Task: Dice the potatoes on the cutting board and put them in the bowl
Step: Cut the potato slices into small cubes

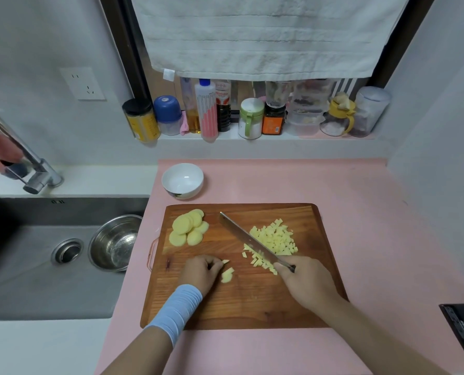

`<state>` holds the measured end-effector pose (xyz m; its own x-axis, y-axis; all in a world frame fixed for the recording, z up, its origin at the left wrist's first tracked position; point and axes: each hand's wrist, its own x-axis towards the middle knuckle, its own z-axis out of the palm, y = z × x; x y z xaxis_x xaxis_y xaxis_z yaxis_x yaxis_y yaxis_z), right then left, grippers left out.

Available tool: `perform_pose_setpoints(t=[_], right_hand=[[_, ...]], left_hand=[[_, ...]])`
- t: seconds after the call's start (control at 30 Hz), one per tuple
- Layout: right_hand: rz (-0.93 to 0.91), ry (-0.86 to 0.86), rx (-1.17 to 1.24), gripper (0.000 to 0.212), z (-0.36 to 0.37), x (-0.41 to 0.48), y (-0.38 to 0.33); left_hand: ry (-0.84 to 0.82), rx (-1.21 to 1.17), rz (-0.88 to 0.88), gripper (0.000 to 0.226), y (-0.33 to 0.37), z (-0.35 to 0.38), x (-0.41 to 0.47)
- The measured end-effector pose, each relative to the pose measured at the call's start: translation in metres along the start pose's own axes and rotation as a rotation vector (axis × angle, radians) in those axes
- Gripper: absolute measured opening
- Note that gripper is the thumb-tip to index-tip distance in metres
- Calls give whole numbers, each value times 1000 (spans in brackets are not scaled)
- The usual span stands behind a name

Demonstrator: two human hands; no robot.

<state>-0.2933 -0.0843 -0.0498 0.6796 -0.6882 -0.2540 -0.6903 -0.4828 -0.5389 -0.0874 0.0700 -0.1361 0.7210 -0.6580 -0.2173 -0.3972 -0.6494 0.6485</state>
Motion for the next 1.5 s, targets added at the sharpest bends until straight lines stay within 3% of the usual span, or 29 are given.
perform_pose_setpoints(t=[0.07, 0.17, 0.4, 0.5, 0.63, 0.83, 1.03, 1.13, 1.23, 1.5], right_hand=[[2, -20, -13, 22, 2, -4, -4], [11, -53, -47, 23, 5, -9, -11], [75, -102, -134, 41, 20, -19, -24], [120, -136, -127, 37, 26, -22, -30], [156, -171, -88, 31, 34, -26, -34], [149, -207, -66, 39, 38, -31, -38], [155, -202, -65, 35, 38, -31, -41], [143, -168, -74, 32, 38, -34, -43], [123, -157, -77, 30, 40, -39, -49], [132, -166, -113, 39, 49, -45, -54]], left_hand=[[49, 102, 20, 17, -1, -3, 1], [57, 222, 190, 18, -10, -3, 0], [103, 162, 410, 31, -21, 14, -10], [134, 140, 391, 18, -18, 27, -17], [209, -4, 307, 18, -20, 35, -23], [147, -28, 474, 21, -39, 29, -19], [216, -31, 507, 16, -40, 35, -22], [233, -16, 618, 5, -40, 34, -22], [227, 45, 719, 15, -44, 33, -16], [194, 47, 745, 14, -43, 30, -10]])
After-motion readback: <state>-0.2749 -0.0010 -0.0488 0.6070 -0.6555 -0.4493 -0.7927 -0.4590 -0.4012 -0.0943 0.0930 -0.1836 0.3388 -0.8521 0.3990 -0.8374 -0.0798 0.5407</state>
